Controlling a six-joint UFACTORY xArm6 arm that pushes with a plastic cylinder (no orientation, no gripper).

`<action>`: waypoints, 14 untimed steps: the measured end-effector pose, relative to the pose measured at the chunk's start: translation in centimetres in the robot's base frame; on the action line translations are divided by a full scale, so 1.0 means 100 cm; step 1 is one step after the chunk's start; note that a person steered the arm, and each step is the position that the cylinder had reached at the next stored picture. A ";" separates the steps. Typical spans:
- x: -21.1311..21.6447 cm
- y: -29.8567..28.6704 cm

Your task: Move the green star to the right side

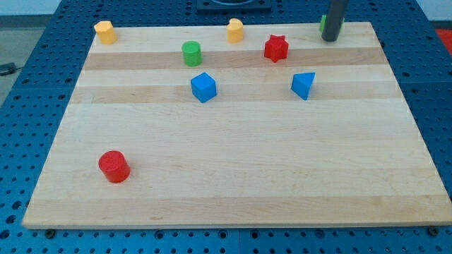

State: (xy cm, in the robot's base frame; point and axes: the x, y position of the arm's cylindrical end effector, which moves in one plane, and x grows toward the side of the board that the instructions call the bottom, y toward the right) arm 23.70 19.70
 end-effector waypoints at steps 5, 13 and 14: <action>0.014 -0.041; 0.006 -0.017; 0.006 -0.037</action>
State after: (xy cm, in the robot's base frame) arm 24.34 15.97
